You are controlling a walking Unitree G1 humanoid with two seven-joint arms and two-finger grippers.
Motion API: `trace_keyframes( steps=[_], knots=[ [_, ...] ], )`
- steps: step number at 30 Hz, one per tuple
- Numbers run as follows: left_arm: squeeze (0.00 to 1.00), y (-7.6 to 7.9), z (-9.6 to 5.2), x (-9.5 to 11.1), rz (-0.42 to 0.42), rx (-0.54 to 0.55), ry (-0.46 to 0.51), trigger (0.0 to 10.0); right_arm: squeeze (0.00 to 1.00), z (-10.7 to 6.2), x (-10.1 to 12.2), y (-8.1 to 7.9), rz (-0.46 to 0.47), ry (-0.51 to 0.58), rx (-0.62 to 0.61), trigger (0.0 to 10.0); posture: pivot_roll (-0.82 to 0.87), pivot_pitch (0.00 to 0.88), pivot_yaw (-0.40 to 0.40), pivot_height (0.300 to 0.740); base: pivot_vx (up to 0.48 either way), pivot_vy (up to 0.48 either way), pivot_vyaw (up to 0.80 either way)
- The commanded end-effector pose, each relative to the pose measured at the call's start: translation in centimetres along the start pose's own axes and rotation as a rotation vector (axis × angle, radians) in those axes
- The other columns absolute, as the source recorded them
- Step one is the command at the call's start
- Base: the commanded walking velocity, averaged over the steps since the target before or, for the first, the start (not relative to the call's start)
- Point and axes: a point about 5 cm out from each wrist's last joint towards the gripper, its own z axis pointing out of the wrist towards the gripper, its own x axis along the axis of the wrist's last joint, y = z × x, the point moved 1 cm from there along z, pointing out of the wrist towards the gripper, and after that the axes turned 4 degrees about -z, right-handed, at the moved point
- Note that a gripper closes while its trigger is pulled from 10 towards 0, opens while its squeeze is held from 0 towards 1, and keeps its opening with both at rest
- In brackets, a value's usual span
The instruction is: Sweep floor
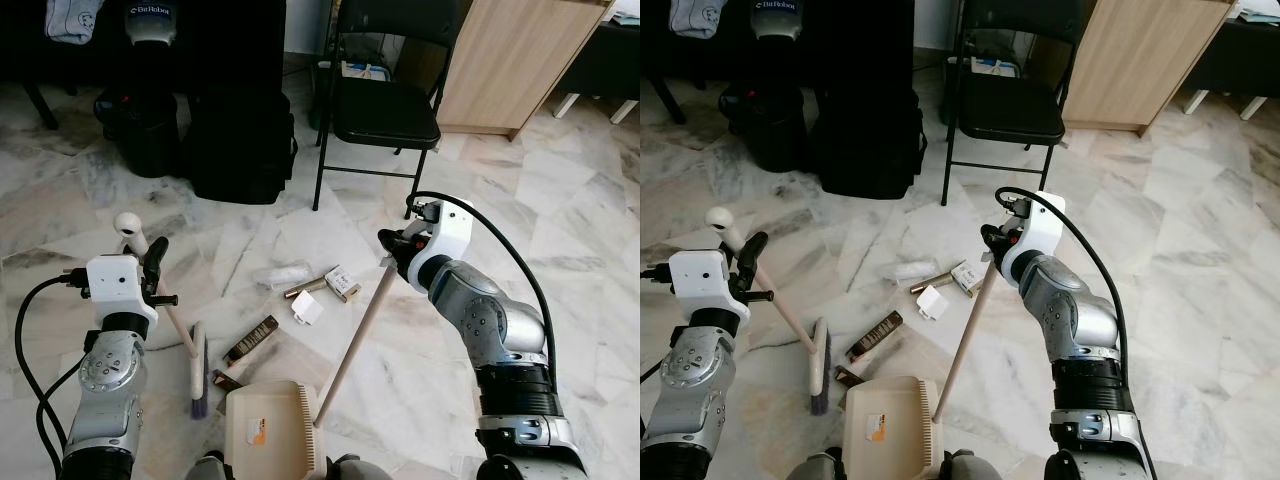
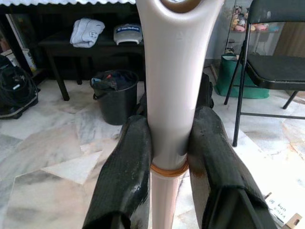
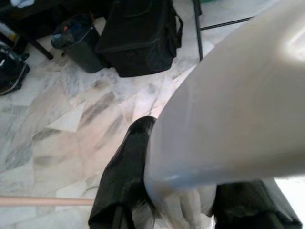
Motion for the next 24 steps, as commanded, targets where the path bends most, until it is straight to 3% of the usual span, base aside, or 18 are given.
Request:
trace_keyframes(
  steps=[1, 9, 13, 15, 18, 19, 20, 21, 24],
  knots=[
    [0.00, 0.3, 0.2, 0.3, 0.002, -0.019, 0.017, 10.0, 0.00, 0.1, -0.6, -1.8, 0.265, -0.014, 0.155, 10.0, -0.03, 0.155, -0.112, 0.740, 0.000, 0.000, 0.00],
    [0.00, 0.3, 0.3, 0.2, 0.005, -0.024, 0.012, 10.0, 0.00, 0.3, -0.9, -1.8, 0.415, -0.041, 0.147, 10.0, -0.03, 0.160, -0.108, 0.740, 0.000, 0.000, 0.00],
    [0.00, 0.4, 0.3, 0.2, 0.007, -0.026, 0.008, 10.0, 0.00, 0.3, -0.9, -1.5, 0.404, -0.035, 0.121, 10.0, -0.03, 0.160, -0.107, 0.740, 0.000, 0.000, 0.00],
    [0.00, 0.4, 0.2, 0.1, 0.008, -0.027, 0.007, 10.0, 0.00, 0.2, -0.5, -0.9, 0.354, 0.003, 0.072, 10.0, -0.03, 0.164, -0.105, 0.740, 0.000, 0.000, 0.00],
    [0.00, 0.5, 0.0, 0.0, 0.010, -0.027, 0.002, 10.0, 0.00, 0.0, 1.0, 0.3, 0.067, 0.129, -0.026, 10.0, -0.03, 0.166, -0.105, 0.740, 0.000, 0.000, 0.00],
    [0.00, 0.5, 0.0, 0.0, 0.010, -0.027, 0.002, 10.0, 0.00, 0.0, 1.0, 0.3, 0.067, 0.129, -0.026, 10.0, -0.03, 0.166, -0.105, 0.740, 0.000, 0.000, 0.00],
    [0.00, 0.5, 0.0, 0.0, 0.010, -0.027, 0.001, 10.0, 0.00, -0.3, 2.2, 0.1, -0.042, 0.216, 0.004, 10.0, -0.04, 0.169, -0.103, 0.740, 0.000, 0.000, 0.00],
    [0.00, 0.5, 0.0, 0.0, 0.010, -0.027, 0.001, 10.0, 0.00, -0.5, 2.7, -0.4, -0.085, 0.254, 0.049, 10.0, -0.04, 0.169, -0.103, 0.740, 0.000, 0.000, 0.00],
    [0.00, 0.6, -0.1, -0.1, 0.010, -0.027, -0.001, 10.0, 0.00, -0.7, 3.1, -1.1, -0.129, 0.280, 0.129, 10.0, -0.04, 0.170, -0.103, 0.740, 0.000, 0.000, 0.00]
  ],
)
